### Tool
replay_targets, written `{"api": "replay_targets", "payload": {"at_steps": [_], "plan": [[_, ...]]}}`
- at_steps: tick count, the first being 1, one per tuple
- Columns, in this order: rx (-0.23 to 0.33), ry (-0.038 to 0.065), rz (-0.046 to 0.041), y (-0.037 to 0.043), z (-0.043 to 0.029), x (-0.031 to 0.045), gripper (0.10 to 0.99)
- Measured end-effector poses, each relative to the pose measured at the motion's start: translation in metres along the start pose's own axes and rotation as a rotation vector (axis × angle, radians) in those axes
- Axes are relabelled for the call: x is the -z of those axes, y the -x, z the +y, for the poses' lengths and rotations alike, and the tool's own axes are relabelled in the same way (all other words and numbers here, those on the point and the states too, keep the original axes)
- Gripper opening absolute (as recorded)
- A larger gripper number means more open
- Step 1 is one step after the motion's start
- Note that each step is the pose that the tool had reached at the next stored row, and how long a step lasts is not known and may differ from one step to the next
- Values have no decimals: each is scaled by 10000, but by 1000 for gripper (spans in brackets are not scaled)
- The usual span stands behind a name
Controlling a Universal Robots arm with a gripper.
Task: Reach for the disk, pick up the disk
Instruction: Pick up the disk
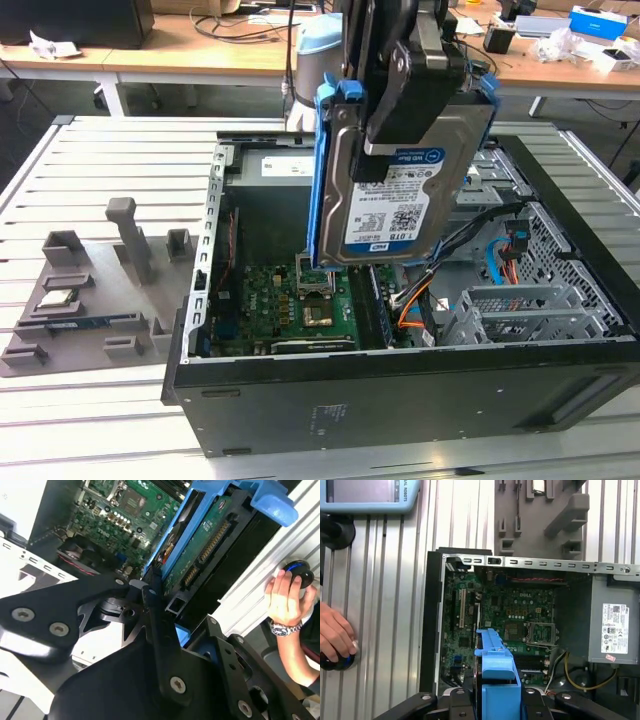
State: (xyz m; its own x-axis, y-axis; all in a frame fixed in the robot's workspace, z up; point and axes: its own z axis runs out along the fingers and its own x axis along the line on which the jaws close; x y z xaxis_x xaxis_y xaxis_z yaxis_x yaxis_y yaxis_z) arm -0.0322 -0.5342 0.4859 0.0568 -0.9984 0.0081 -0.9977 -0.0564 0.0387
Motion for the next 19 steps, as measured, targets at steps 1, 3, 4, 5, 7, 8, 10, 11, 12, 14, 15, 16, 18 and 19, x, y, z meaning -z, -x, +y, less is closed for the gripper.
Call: {"api": "replay_targets", "payload": {"at_steps": [1,3,4,5,7,8,10,11,12,14,15,16,18,19], "plan": [[0,0,0,-40,1,-1,365],[1,1,-1,-179,4,-7,365],[-1,1,0,-241,6,-9,365],[-1,1,-1,-275,7,-11,365],[0,3,0,-353,3,-14,365],[-1,5,-1,-379,-12,-16,365],[0,10,-1,-395,-84,-16,365],[0,12,-1,-399,-123,-15,365],[-1,13,-1,-402,-154,-15,365],[0,21,-2,-415,-301,-13,365],[-1,26,-2,-420,-374,-13,365],[0,28,-1,-422,-410,-13,365],[-1,35,-1,-429,-524,-16,365],[-2,37,-2,-432,-574,-20,365]]}}
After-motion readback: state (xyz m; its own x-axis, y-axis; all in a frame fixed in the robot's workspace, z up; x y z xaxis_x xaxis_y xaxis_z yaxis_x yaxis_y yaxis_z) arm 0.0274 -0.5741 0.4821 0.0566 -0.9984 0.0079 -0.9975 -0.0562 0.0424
